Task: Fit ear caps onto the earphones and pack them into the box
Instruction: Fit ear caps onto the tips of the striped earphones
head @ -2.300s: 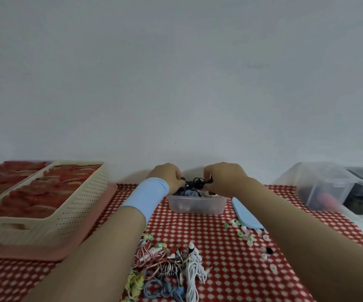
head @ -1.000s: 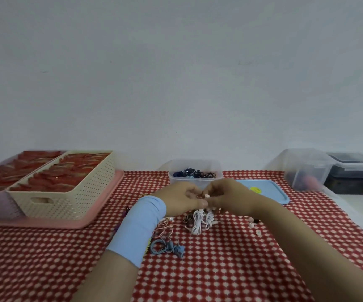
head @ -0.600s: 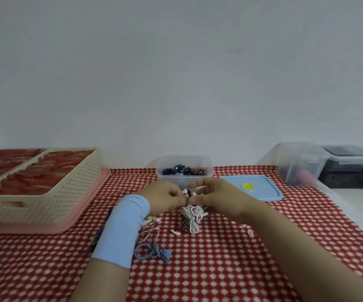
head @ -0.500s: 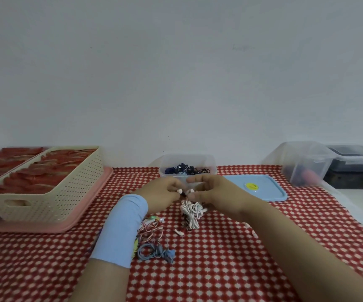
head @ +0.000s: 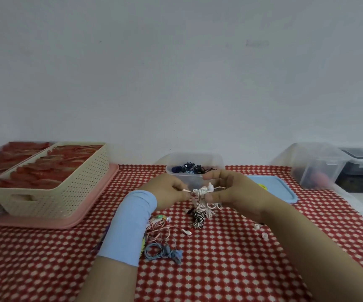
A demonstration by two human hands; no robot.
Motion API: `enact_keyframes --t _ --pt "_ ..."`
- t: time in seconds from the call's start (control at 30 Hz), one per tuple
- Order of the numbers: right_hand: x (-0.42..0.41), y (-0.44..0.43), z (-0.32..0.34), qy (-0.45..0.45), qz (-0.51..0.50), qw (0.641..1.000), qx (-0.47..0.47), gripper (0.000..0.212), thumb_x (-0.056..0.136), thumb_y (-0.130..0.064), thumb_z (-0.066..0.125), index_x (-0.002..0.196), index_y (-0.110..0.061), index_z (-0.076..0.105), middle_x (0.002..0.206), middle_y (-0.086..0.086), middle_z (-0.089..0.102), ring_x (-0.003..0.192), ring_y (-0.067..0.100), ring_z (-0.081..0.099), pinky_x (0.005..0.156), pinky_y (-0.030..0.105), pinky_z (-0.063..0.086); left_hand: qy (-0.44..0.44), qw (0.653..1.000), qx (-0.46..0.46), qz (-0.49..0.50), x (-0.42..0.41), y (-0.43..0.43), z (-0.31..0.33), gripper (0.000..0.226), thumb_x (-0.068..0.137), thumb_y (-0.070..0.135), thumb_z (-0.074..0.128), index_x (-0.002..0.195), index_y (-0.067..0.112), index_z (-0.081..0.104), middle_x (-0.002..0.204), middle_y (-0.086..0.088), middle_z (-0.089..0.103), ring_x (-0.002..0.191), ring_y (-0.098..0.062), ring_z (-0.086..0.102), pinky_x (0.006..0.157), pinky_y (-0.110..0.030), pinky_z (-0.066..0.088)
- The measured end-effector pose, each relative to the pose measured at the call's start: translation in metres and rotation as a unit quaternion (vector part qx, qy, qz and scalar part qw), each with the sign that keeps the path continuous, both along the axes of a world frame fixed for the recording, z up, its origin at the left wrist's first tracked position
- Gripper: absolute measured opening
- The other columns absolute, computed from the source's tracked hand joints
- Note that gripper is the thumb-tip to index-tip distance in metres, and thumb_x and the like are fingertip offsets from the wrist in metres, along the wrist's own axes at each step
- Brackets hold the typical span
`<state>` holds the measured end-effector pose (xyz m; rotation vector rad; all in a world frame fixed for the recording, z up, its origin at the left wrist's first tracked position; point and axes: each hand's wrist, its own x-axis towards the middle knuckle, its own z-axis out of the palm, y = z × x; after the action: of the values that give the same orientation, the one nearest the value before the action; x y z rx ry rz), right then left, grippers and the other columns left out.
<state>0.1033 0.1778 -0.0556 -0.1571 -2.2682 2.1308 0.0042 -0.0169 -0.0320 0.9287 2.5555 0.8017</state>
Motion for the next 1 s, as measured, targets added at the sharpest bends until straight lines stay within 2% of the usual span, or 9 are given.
enact_keyframes --t 0.17,0.27,0.33,0.4,0.6,0.77,0.83,0.9,1.0 --pt "0.002 0.004 0.001 0.013 -0.005 0.999 0.032 0.035 0.086 0.007 0.073 0.117 -0.010 0.071 0.080 0.014 0.063 0.069 0.019 0.056 0.069 0.030 0.048 0.014 0.997 0.069 -0.002 0.005 0.008 0.004 0.012 0.090 0.034 0.064 0.098 0.027 0.070 0.100 0.014 0.067 0.096 -0.006 0.062 0.085 -0.023 0.045" --pt "0.004 0.011 0.004 0.026 0.008 1.000 -0.007 0.045 0.088 0.013 0.065 0.127 -0.009 0.067 0.103 0.023 0.072 0.085 0.028 0.064 0.082 0.035 0.052 -0.083 0.988 0.125 -0.020 0.012 0.013 0.001 0.029 0.085 0.041 0.070 0.110 0.032 0.059 0.110 0.012 0.071 0.107 -0.008 0.063 0.099 -0.032 0.044" --pt "0.006 0.012 0.007 0.049 -0.001 0.999 -0.024 0.052 0.085 0.015 0.068 0.130 -0.011 0.064 0.121 0.015 0.073 0.104 0.034 0.070 0.094 0.041 0.055 -0.144 0.980 0.136 -0.034 0.017 0.019 -0.004 0.050 0.078 0.041 0.077 0.119 0.036 0.049 0.105 0.011 0.074 0.104 -0.008 0.067 0.099 -0.032 0.045" --pt "0.006 0.012 0.009 0.065 -0.039 0.997 -0.010 0.058 0.079 0.014 0.076 0.126 -0.018 0.067 0.125 0.010 0.070 0.108 0.033 0.071 0.094 0.042 0.059 -0.126 0.982 0.137 -0.029 0.019 0.026 -0.009 0.060 0.077 0.035 0.081 0.124 0.035 0.044 0.097 0.005 0.076 0.097 -0.010 0.069 0.097 -0.034 0.049" --pt "0.013 0.020 0.018 0.065 -0.056 0.985 0.153 0.051 0.078 0.007 0.081 0.120 -0.020 0.070 0.104 0.004 0.076 0.086 0.019 0.071 0.088 0.036 0.061 -0.072 0.994 0.070 -0.043 0.022 0.023 0.001 0.032 0.087 0.024 0.071 0.118 0.021 0.063 0.100 0.002 0.075 0.092 -0.021 0.071 0.088 -0.033 0.056" --pt "0.013 0.005 0.024 0.134 -0.046 0.955 0.262 0.045 0.081 0.003 0.079 0.119 -0.021 0.072 0.095 -0.002 0.075 0.083 0.012 0.071 0.083 0.027 0.059 -0.028 0.999 -0.037 -0.023 0.025 0.020 0.012 0.040 0.089 0.021 0.060 0.127 0.024 0.050 0.112 0.002 0.062 0.106 -0.018 0.061 0.074 -0.023 0.042" --pt "0.012 0.000 0.024 0.174 -0.051 0.953 0.243 0.045 0.079 0.007 0.080 0.114 -0.020 0.073 0.094 0.000 0.073 0.087 0.019 0.071 0.084 0.028 0.059 -0.030 0.999 -0.031 -0.008 0.023 0.019 0.011 0.043 0.089 0.019 0.060 0.128 0.025 0.045 0.107 0.006 0.058 0.092 -0.013 0.060 0.067 -0.023 0.043" --pt "0.012 -0.003 0.025 0.195 -0.060 0.956 0.210 0.045 0.076 0.010 0.081 0.110 -0.018 0.074 0.096 0.006 0.072 0.089 0.023 0.069 0.085 0.032 0.059 -0.085 0.996 0.027 -0.003 0.022 0.017 0.008 0.058 0.083 0.018 0.066 0.134 0.027 0.040 0.119 0.002 0.057 0.084 -0.013 0.060 0.071 -0.027 0.049" --pt "0.013 -0.005 0.025 0.205 -0.080 0.961 0.168 0.047 0.075 0.014 0.079 0.110 -0.018 0.074 0.100 0.011 0.072 0.096 0.027 0.069 0.087 0.032 0.060 -0.185 0.975 0.124 0.006 0.023 0.017 0.002 0.090 0.062 0.034 0.082 0.137 0.042 0.033 0.126 0.000 0.062 0.106 -0.019 0.066 0.092 -0.042 0.055"
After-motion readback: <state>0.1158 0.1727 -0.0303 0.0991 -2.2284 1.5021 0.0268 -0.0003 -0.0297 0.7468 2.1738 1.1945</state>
